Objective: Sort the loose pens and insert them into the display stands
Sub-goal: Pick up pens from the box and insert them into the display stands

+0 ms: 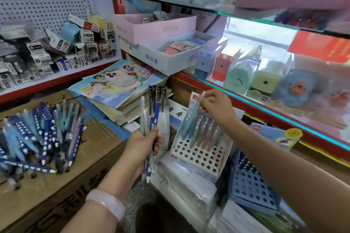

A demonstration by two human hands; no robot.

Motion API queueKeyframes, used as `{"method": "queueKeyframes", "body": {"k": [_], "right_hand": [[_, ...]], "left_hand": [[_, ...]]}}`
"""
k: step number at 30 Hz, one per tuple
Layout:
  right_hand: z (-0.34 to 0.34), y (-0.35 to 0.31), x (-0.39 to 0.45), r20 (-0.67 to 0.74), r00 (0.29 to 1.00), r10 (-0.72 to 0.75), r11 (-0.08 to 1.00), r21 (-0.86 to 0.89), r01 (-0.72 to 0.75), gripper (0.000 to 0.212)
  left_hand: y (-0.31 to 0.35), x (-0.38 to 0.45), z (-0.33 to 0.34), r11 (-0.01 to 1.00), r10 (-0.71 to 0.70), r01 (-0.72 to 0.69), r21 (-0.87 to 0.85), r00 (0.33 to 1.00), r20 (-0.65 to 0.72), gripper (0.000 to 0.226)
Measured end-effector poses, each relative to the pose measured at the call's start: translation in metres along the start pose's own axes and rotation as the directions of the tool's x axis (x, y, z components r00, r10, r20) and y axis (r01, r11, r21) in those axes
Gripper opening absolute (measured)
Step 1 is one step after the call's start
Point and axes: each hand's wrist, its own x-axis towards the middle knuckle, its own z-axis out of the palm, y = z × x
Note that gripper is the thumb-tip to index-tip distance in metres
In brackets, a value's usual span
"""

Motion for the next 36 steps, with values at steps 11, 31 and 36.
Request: {"method": "queueKeyframes", "body": {"k": [11,31,36], "right_hand": [[-0.047,0.023,-0.013,-0.085,0.967,-0.239,0.898,-0.399,0.187,0.006],[-0.07,0.038,0.0,0.199,0.979,-0.037,0.545,-0.817,0.187,0.01],[-0.071,0.037,-0.003,0.19,0.981,-0.046,0.51,-0.84,0.187,0.018]], "left_hand": [[-0.003,0.002,0.032,0.998,0.029,-0.035,0.058,0.994,0.102,0.007],[0.001,0.007,0.065,0.998,0.041,-0.048,0.043,0.988,0.148,0.008],[0.001,0.009,0.064,0.997,0.046,-0.054,0.05,0.988,0.145,0.007]]}}
